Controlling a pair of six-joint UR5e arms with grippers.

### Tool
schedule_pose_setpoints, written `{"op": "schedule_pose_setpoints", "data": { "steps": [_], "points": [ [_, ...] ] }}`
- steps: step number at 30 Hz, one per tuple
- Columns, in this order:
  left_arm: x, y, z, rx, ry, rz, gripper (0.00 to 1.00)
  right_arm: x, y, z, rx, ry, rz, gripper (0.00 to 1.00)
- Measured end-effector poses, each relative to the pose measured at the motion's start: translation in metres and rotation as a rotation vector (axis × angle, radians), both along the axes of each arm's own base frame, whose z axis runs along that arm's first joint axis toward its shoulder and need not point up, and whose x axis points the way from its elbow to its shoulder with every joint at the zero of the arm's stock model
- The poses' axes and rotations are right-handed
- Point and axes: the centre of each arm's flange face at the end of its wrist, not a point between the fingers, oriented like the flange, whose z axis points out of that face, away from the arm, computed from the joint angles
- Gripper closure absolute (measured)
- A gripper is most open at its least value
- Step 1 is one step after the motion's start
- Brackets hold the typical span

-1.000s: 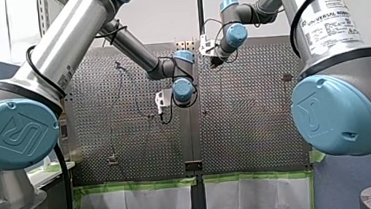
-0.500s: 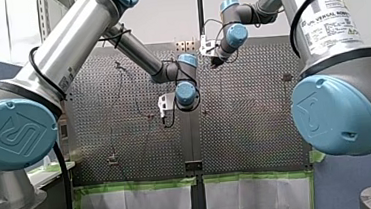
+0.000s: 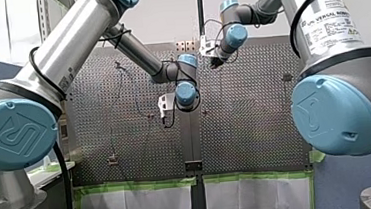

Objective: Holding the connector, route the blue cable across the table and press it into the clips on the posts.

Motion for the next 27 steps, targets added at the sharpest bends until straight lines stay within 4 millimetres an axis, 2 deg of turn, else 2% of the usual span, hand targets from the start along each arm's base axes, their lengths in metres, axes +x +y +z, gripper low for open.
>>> {"op": "schedule_pose_setpoints", "data": {
  "steps": [4,10,24,27],
  "points": [
    [0.0,0.0,0.0,0.0,0.0,0.0,0.33,0.011,0.001,-0.019,0.008,0.045,-0.003,1.0],
    [0.0,0.0,0.0,0.0,0.0,0.0,0.33,0.017,-0.005,-0.046,0.014,0.115,-0.011,1.0],
    [0.0,0.0,0.0,0.0,0.0,0.0,0.33,0.018,-0.006,-0.051,0.005,0.144,-0.007,1.0],
    [-0.003,-0.001,0.001,-0.006,-0.004,0.0,0.33,0.02,-0.005,-0.046,-0.002,0.137,-0.007,1.0]
  ]
}}
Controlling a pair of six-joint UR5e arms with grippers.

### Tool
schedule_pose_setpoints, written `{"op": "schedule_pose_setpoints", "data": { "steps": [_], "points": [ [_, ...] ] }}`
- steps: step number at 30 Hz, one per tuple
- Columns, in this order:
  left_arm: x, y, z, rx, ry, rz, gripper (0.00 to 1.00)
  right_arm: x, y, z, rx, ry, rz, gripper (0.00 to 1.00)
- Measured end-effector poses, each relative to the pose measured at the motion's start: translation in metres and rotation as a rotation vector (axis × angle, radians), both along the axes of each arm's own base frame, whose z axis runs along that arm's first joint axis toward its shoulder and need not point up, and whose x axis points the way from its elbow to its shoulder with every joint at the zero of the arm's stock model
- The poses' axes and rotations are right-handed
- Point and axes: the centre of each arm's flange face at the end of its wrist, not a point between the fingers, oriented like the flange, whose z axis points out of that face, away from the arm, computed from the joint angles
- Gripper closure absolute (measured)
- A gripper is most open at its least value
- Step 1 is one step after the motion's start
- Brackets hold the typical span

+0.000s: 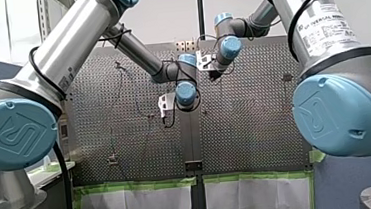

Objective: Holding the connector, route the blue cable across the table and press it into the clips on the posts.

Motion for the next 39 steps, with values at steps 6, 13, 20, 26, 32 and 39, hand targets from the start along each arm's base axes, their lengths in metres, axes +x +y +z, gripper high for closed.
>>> {"op": "schedule_pose_setpoints", "data": {
  "steps": [6,13,20,26,32,39],
  "points": [
    [-0.014,0.004,0.013,-0.039,-0.038,0.031,0.36,0.001,0.008,0.031,-0.034,-0.056,-0.003,1.0],
    [-0.019,0.02,0.028,-0.069,-0.079,0.052,0.63,0.0,0.023,0.062,-0.049,-0.13,-0.001,1.0],
    [-0.024,0.033,0.037,-0.071,-0.08,0.029,0.77,0.005,0.033,0.045,-0.015,-0.131,0.006,1.0],
    [-0.027,0.036,0.032,-0.059,-0.067,0.01,1.0,0.008,0.037,0.03,0.012,-0.124,0.005,1.0],
    [-0.035,0.04,0.018,-0.051,-0.056,0.001,1.0,0.004,0.039,0.014,0.045,-0.122,-0.01,1.0],
    [-0.046,0.041,0.003,-0.043,-0.052,-0.015,1.0,-0.002,0.04,-0.01,0.071,-0.135,-0.026,1.0]
  ]
}}
